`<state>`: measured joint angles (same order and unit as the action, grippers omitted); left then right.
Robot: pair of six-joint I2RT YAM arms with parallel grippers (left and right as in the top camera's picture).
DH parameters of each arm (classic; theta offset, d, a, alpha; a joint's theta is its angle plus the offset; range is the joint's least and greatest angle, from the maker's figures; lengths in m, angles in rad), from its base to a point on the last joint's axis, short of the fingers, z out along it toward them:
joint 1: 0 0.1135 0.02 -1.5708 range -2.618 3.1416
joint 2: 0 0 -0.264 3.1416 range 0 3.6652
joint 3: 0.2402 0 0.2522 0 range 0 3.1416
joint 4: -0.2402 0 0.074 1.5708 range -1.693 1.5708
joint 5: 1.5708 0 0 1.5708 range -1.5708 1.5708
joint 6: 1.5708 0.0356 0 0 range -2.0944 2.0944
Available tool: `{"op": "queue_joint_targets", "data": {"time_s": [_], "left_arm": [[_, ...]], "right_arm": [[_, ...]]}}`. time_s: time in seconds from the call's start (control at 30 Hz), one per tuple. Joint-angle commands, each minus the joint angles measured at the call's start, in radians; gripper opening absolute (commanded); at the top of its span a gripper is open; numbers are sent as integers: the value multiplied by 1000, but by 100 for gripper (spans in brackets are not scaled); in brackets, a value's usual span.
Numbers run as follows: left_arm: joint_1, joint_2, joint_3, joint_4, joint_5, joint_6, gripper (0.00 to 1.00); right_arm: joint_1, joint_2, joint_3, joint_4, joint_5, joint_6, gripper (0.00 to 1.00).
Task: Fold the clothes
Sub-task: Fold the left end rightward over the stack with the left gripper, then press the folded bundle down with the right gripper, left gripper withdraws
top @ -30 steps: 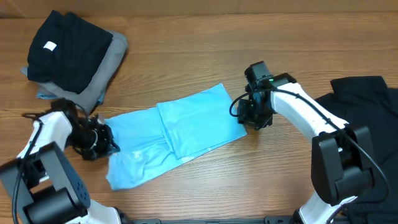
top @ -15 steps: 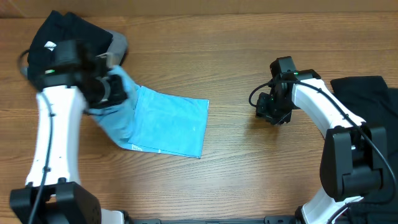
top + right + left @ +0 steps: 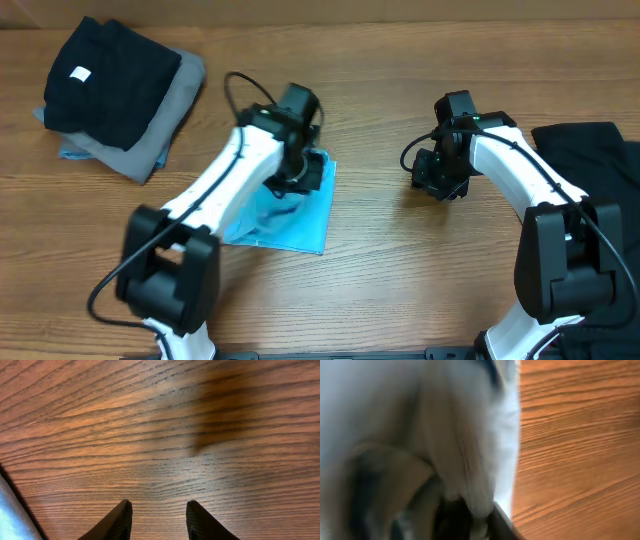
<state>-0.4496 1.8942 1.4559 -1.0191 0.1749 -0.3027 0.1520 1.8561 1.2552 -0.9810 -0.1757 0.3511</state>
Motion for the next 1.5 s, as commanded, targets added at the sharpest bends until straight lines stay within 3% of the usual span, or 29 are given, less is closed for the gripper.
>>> {"op": "queue_joint_targets", "data": {"time_s": [0.0,0.1,0.3,0.5,0.63,0.8,1.0,1.2,1.3,1.47], "left_arm": [[-64,32,13,51,2,-53,31],[-81,27,28,63,2,-69,44],[-48,26,202,-105,-15,-31,41],[32,26,422,-329,-193,6,44],[105,26,462,-407,-209,63,40],[193,25,462,-447,-188,90,26],[251,22,465,-449,-49,200,36],[253,22,465,-473,-37,248,37],[253,22,465,-477,-36,256,37],[253,22,465,-472,-52,255,37]], "right_arm": [[-2,-26,3,2,0,-8,39],[-2,-26,3,2,-1,-11,39],[-2,-26,3,6,-83,-74,39],[17,-26,3,5,-395,-248,44],[79,-26,3,-21,-432,-248,42],[236,-26,0,-31,-466,-253,41],[418,-25,0,204,-396,-49,35],[463,-24,-2,357,-314,89,48],[470,-13,-2,422,-316,98,51],[514,-7,-6,570,-347,10,47]]}}
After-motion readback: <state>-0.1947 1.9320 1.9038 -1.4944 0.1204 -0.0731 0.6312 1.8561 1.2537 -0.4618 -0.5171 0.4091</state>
